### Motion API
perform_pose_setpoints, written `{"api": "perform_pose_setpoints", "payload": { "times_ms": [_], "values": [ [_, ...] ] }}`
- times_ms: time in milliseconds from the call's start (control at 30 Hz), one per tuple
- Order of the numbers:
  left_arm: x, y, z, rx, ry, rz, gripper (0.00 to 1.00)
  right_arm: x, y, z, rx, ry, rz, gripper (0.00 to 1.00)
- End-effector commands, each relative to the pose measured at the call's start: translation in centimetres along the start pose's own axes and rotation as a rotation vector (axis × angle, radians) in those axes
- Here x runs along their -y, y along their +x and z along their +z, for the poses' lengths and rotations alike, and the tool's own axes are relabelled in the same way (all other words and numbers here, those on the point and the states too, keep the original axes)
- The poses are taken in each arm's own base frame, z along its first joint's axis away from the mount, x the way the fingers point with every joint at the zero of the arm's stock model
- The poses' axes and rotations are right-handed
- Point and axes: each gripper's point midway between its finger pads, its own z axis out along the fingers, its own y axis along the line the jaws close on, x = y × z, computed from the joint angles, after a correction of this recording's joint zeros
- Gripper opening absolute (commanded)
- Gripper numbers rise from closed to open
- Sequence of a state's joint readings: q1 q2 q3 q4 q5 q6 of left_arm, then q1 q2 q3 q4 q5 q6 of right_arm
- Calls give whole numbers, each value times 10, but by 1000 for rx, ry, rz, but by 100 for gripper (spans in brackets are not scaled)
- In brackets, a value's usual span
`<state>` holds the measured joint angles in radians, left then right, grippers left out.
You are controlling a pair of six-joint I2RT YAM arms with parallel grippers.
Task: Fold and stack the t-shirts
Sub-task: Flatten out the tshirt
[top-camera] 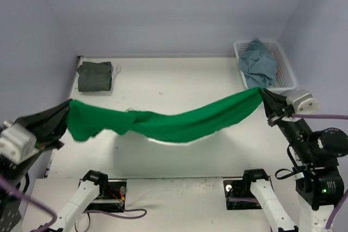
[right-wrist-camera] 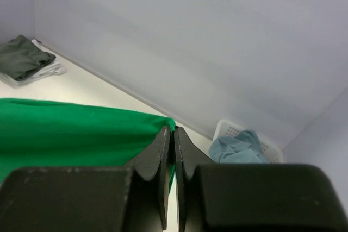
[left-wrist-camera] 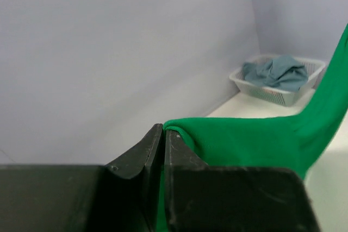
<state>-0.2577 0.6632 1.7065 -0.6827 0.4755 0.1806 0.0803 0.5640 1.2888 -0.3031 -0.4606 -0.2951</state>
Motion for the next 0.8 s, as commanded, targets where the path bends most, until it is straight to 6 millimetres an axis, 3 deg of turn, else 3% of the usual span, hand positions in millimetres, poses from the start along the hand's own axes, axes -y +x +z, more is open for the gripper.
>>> {"api": "perform_pose_setpoints", "payload": {
  "times_ms": [0,200,300,600,700,767],
  "values": [
    [1,-16,-3,62,5,55,0,11,-31,-8,96,57,-49,0],
    [18,-56,-23,174,29,104,0,24,-55,-19,177,145,-45,0],
    [26,-88,-29,261,17,163,0,29,-69,-30,243,197,-38,0],
    [55,-147,-45,388,-6,225,0,27,-109,-64,341,234,-40,0],
    [51,-154,-43,413,-29,199,0,26,-105,-62,326,223,-40,0],
    [42,-143,-29,368,-26,163,0,27,-96,-57,303,224,-43,0]
  ]
}}
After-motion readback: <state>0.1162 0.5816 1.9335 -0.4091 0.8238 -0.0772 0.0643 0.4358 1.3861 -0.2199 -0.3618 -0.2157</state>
